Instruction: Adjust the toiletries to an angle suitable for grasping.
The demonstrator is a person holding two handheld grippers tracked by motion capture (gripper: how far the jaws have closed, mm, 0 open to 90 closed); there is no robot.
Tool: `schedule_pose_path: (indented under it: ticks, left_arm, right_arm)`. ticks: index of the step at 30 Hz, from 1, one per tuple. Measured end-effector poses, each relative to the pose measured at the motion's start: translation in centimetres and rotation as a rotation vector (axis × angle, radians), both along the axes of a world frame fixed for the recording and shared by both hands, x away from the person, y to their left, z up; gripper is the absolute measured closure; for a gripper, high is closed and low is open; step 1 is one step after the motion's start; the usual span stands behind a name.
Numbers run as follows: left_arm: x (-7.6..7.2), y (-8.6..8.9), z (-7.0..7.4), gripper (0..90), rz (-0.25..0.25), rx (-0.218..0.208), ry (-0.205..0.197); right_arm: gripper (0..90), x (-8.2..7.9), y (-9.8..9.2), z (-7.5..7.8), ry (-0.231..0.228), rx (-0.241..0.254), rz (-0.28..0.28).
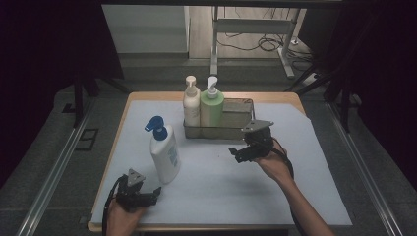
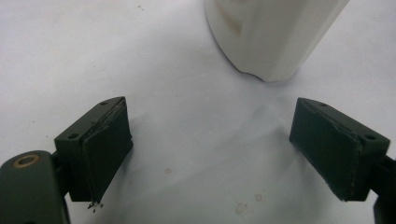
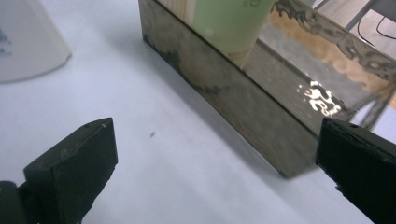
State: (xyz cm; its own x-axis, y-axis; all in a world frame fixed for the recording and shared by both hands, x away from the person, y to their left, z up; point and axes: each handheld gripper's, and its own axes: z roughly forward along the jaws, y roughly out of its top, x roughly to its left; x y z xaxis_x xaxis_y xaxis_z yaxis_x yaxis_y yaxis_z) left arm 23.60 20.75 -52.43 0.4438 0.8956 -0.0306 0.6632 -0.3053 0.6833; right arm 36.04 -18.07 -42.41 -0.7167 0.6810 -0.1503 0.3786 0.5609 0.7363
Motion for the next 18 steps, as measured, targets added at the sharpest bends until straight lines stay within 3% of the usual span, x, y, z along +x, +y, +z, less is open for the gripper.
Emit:
schedule_pose_path:
  ticks: [9,18]
  left_arm:
    - [0.0,0.0,0.0,12.4,0.0,0.0,0.0]
    - [0.0,0.0,0.0,12.4,-0.002,0.003,0.0]
  right_arm:
    - [0.0,-1.9,-2.6,-0.2,-0.006,-0.011,-0.027]
    - [0.0,-3.7,-5.4,-0.8,0.019,0.039,-0.079]
